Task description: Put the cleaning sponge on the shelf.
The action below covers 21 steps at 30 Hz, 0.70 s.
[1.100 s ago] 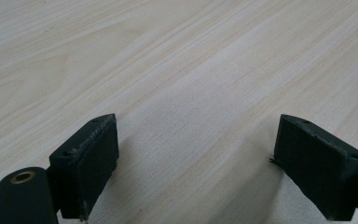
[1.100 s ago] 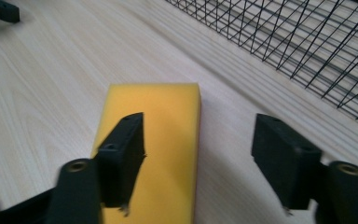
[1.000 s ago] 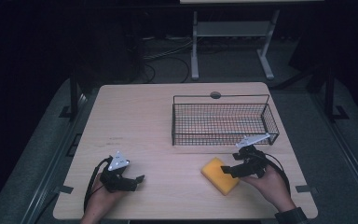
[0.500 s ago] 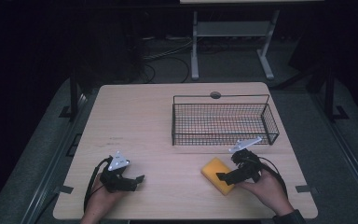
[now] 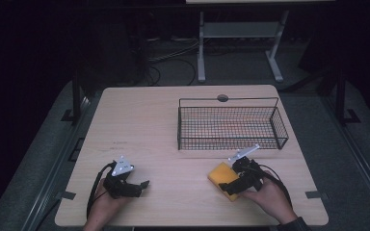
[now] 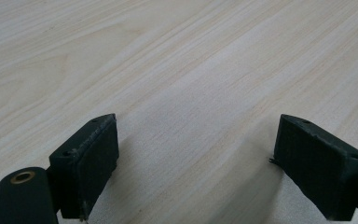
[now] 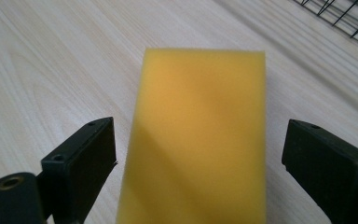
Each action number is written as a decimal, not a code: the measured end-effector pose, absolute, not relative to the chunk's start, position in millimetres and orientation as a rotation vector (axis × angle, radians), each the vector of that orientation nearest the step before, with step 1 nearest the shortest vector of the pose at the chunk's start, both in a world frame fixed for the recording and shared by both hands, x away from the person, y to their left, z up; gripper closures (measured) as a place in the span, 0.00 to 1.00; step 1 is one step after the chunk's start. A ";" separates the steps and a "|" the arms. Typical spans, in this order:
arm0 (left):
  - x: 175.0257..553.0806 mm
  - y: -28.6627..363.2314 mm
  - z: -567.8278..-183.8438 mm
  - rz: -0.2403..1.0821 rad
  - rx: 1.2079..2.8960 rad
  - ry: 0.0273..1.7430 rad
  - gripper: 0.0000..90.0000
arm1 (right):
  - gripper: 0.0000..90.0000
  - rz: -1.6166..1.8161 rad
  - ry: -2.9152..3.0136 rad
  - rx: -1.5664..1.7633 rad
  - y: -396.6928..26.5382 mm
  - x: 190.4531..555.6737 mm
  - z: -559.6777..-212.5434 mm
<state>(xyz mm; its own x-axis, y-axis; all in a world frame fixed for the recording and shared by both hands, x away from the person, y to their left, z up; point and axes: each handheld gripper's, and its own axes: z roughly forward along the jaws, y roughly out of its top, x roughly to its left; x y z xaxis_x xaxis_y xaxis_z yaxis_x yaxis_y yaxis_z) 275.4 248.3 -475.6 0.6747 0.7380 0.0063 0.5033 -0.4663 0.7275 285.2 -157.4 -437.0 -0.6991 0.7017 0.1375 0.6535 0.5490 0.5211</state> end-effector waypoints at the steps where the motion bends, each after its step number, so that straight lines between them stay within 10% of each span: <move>1: 275.4 248.3 -475.7 0.418 2.165 0.951 0.15 | 0.10 0.844 2.690 1.176 -157.0 285.4 -437.8; 21: 275.4 248.3 -475.6 0.418 2.166 0.951 0.14 | 0.15 0.743 2.727 1.130 -143.8 286.4 -449.8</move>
